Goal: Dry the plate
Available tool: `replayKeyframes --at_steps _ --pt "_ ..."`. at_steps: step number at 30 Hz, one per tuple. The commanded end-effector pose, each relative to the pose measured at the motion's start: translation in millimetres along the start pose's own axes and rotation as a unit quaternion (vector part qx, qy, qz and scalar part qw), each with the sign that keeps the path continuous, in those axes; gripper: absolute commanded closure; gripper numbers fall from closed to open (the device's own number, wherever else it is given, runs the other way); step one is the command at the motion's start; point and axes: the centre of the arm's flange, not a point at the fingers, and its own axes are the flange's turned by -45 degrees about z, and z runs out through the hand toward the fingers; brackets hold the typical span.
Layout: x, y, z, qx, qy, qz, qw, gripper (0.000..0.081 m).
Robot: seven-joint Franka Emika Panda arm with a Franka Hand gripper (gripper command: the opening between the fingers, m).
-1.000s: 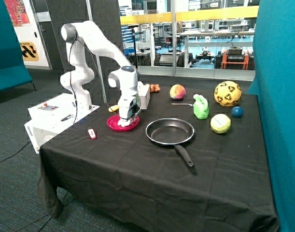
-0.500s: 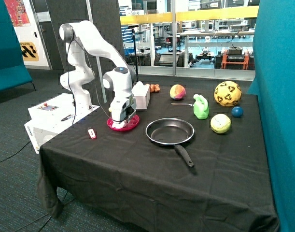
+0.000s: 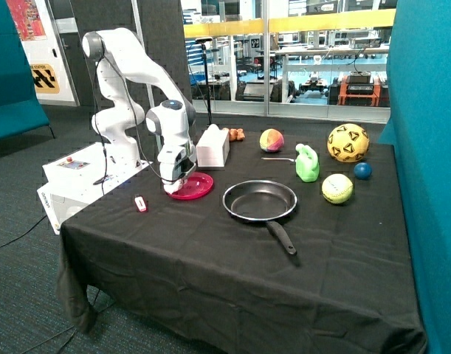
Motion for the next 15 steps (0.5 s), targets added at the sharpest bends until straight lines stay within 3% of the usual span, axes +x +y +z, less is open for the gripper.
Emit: replayKeyframes --at_steps 1,8,15 --pt "-13.8 -33.2 4.5 -0.00727 0.0017 -0.030 0.9995 0.0808" --pt "-0.8 -74.3 12.5 -0.00732 0.0014 -0.063 0.9980 0.0808" --pt "23.2 -90.8 12.0 -0.00734 0.0014 -0.075 0.9972 0.0808"
